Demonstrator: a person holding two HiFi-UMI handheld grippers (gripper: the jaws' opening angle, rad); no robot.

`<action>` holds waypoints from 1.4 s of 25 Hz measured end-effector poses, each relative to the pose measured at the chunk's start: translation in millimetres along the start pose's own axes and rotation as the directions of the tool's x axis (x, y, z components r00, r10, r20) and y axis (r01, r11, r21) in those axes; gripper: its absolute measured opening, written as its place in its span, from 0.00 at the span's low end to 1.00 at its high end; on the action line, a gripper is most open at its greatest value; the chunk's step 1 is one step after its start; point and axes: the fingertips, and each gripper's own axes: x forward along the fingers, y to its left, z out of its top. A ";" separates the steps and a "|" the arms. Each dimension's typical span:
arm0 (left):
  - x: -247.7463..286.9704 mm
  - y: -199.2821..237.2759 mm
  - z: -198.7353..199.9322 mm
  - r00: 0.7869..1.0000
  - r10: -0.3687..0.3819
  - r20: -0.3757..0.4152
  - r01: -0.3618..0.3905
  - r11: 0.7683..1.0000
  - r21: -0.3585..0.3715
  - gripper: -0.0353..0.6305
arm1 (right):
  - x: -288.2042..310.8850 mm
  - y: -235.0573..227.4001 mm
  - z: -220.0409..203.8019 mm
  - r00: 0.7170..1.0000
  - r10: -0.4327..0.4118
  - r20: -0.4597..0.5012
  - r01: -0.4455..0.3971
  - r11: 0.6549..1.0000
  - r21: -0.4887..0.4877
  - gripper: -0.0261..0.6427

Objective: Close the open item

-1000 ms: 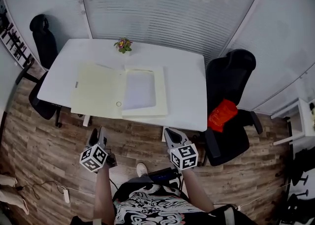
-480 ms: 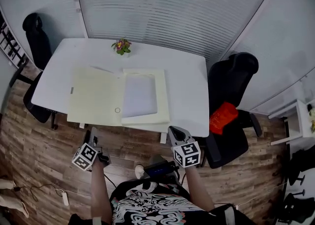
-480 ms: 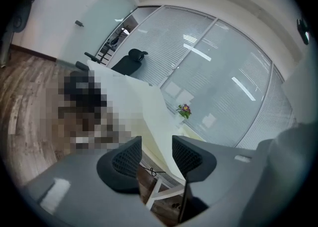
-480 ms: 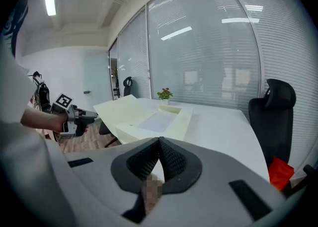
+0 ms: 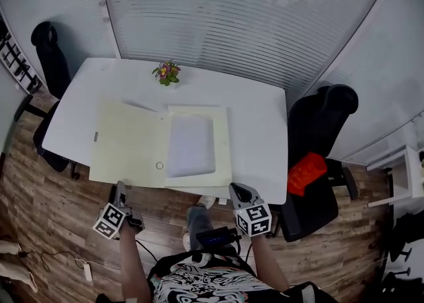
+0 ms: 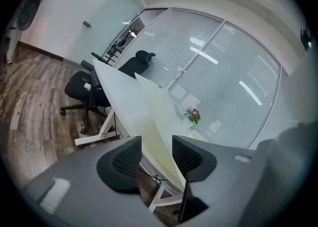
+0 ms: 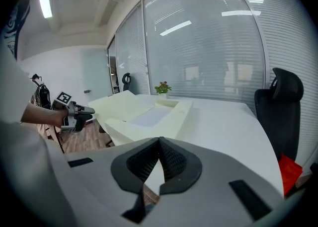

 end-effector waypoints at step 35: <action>40.0 -2.8 20.2 0.993 -0.004 0.115 0.025 0.983 -0.179 0.10 | 19.1 -10.8 -0.1 0.996 0.082 0.038 -0.082 0.997 -0.008 0.04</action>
